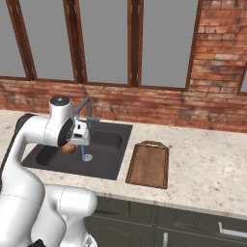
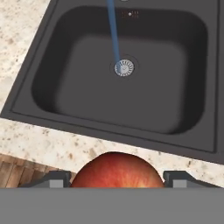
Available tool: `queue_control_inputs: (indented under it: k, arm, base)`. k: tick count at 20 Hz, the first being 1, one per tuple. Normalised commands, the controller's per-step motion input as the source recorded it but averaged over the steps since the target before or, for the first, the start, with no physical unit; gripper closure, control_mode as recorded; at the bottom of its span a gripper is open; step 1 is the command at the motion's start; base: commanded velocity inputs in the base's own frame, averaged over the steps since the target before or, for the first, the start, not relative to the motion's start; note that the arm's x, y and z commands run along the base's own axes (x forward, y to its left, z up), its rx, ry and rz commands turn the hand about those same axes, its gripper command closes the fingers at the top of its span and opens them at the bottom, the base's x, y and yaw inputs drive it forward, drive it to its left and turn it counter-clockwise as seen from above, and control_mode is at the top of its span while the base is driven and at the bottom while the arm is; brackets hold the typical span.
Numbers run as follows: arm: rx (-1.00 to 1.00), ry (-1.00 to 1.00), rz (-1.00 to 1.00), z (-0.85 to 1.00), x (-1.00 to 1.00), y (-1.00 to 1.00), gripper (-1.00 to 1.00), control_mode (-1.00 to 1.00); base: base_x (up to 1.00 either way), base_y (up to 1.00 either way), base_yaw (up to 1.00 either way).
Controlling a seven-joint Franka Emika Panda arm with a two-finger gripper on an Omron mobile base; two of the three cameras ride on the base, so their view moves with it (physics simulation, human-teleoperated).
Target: Pick the apple from the sink and place it on the cutting board to airdry. Then turn off the sink faucet.
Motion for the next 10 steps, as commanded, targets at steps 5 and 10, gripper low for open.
queue_control_inputs:
  k: [5, 10]
  arm:
    - [0.0, 0.0, 0.0, 0.29, -0.49, -0.25, 1.0, -1.0]
    - [0.0, 0.02, -0.01, 0.34, -0.37, -0.42, 1.0, -1.0]
  base:
    - [0.0, 0.0, 0.0]
    - [0.0, 0.0, 0.0]
